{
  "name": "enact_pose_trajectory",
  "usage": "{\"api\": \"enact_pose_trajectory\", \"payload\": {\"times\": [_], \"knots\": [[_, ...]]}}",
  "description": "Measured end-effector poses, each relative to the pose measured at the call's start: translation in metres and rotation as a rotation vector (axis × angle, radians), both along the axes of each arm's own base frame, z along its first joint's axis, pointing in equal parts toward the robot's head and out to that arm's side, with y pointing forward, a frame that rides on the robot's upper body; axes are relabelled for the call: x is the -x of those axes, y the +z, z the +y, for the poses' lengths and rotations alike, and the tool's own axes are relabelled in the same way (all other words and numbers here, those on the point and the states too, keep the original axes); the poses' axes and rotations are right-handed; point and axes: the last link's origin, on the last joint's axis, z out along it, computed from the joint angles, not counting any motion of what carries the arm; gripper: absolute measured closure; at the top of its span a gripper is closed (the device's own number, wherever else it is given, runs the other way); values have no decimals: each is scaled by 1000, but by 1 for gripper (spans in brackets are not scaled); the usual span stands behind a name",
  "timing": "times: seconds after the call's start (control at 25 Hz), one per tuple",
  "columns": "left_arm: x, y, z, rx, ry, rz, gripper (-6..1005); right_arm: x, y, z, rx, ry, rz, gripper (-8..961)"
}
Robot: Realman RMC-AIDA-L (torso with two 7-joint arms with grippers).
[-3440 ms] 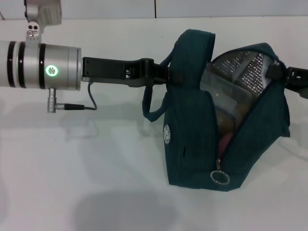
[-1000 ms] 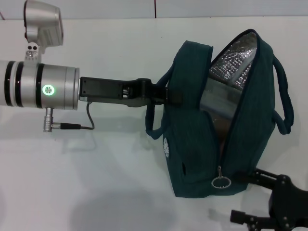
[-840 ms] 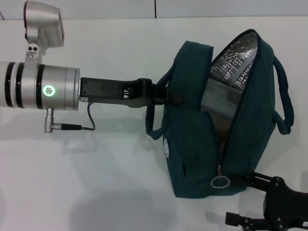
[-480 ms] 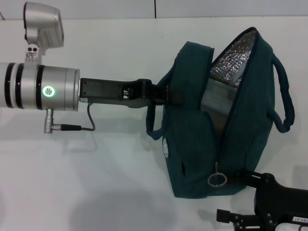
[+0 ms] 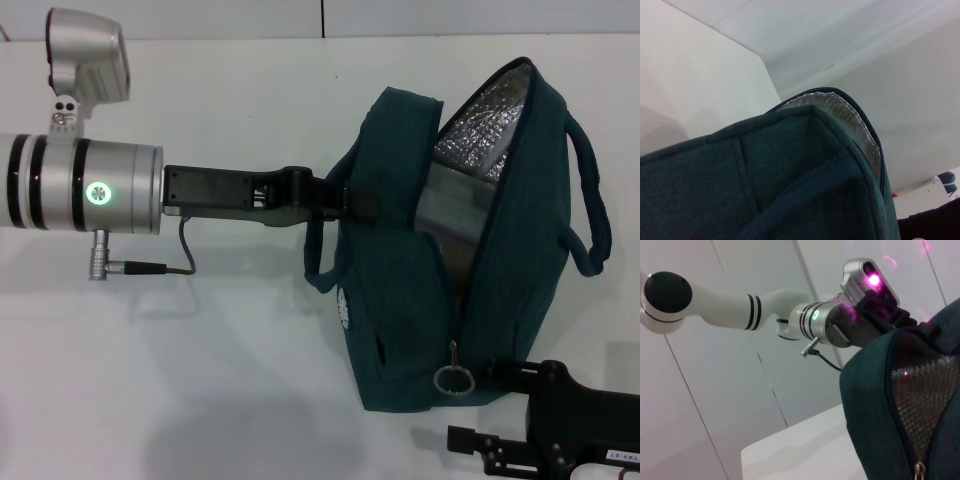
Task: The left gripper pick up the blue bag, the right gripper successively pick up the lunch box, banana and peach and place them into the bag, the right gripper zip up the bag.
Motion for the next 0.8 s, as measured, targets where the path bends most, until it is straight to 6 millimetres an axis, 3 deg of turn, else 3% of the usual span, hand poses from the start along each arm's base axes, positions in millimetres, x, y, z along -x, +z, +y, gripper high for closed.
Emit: {"api": "enact_pose_trajectory", "payload": {"times": [0.2,0.64,0.8], "knots": [[0,0,0,-1,-1,-1,962,-2,-1,0,-4,-16,-10,238],[0,0,0,-1,-2,-1,959,-3,-1,3,-20,-27,-9,715],[-1,0,0,-3,-4,-1,958,-3,-1,5,-29,-35,-14,831]]}}
